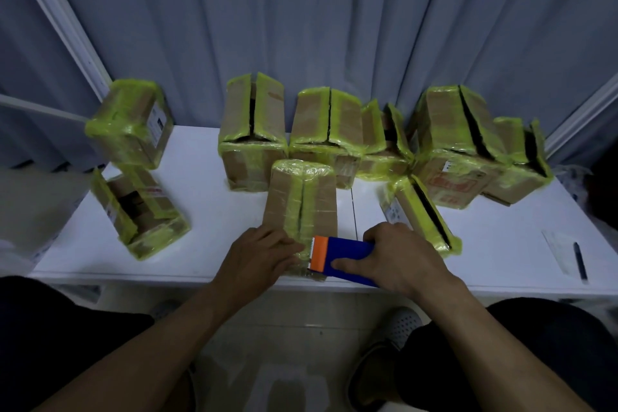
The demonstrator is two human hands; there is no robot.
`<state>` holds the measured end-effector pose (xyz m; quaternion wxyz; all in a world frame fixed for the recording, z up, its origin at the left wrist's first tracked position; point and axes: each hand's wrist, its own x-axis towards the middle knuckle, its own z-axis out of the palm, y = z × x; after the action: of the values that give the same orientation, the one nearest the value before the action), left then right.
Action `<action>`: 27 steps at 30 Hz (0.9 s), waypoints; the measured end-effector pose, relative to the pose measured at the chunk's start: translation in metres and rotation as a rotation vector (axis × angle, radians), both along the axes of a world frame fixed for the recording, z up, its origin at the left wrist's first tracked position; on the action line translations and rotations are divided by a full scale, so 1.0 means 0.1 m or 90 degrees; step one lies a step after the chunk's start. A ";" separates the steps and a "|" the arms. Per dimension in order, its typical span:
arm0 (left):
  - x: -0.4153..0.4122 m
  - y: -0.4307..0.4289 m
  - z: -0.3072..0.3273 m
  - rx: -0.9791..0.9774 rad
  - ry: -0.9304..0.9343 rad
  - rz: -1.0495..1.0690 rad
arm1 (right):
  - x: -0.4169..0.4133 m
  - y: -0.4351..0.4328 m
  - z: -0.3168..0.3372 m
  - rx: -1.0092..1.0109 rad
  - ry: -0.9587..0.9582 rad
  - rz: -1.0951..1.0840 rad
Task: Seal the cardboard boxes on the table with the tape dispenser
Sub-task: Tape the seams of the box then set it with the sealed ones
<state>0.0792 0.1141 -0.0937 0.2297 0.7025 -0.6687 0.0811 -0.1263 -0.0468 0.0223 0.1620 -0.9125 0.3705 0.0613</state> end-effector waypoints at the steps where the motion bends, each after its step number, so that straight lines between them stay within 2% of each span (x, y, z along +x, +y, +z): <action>1: 0.00 0.02 0.01 -0.003 -0.002 0.007 | 0.00 0.00 0.00 0.004 -0.003 0.004; 6: 0.04 0.10 0.04 -0.014 0.007 0.025 | -0.04 0.06 0.03 0.057 -0.036 0.013; 11: 0.07 0.14 0.06 -0.017 0.027 0.020 | -0.18 -0.05 0.11 0.046 -0.048 -0.024; 17: 0.04 0.13 -0.05 -0.002 0.044 0.003 | -0.11 -0.01 0.00 -0.013 -0.011 0.005; 24: -0.11 0.03 0.08 0.011 0.117 -0.013 | -0.07 -0.05 -0.03 -0.005 0.000 0.004; 27: -0.12 -0.06 0.02 0.020 0.096 -0.032 | -0.09 -0.06 -0.05 0.005 -0.007 -0.007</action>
<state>0.0670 0.1082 -0.0915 0.2701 0.6930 -0.6683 0.0117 -0.1355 -0.0525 0.0171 0.1681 -0.9101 0.3745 0.0567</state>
